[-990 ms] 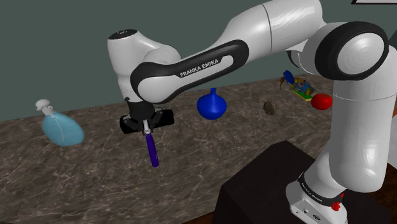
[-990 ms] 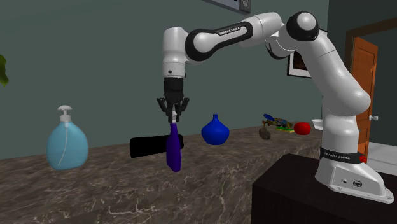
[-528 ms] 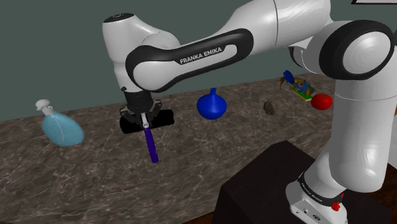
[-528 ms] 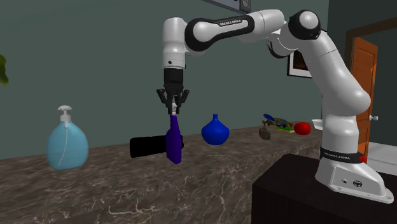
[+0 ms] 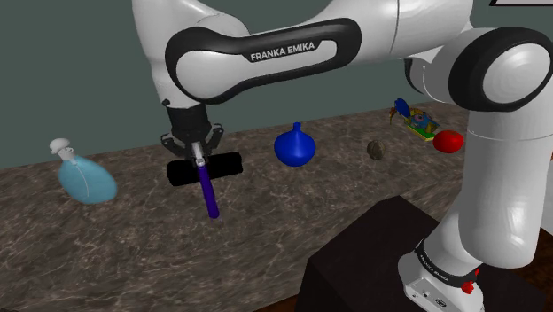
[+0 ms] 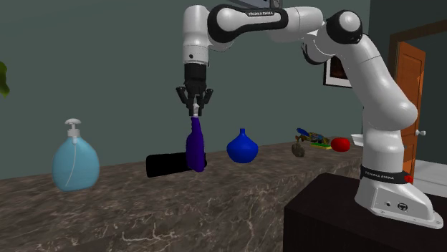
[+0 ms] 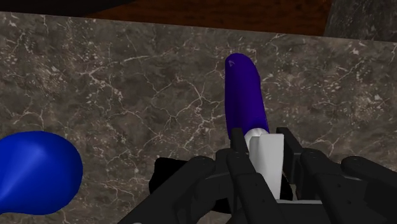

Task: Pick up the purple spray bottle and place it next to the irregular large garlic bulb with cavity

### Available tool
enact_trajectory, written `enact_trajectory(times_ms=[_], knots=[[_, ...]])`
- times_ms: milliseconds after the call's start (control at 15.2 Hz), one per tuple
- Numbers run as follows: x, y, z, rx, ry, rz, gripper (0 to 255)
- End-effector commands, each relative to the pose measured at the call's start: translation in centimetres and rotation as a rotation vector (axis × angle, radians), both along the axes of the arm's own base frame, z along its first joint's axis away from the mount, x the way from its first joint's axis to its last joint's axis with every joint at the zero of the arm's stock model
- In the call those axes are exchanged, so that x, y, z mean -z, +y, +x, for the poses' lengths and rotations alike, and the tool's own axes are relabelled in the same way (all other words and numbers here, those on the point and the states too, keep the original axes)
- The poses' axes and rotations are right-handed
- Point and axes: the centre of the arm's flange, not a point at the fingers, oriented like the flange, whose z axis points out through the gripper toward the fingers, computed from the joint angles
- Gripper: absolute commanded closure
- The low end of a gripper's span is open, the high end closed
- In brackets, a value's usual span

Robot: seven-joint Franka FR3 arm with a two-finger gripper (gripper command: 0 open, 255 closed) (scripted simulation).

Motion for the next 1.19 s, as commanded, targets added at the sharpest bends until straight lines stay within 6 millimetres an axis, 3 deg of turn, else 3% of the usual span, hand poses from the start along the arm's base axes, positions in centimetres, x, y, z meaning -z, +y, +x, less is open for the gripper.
enact_trajectory(times_ms=[0,924,1122], knots=[[-1.0,0.1,-0.1,0.0,0.0,0.0,255],[-8.2,0.1,-0.1,0.0,0.0,0.0,255],[-9.1,-3.7,-0.6,0.0,0.0,0.0,255]])
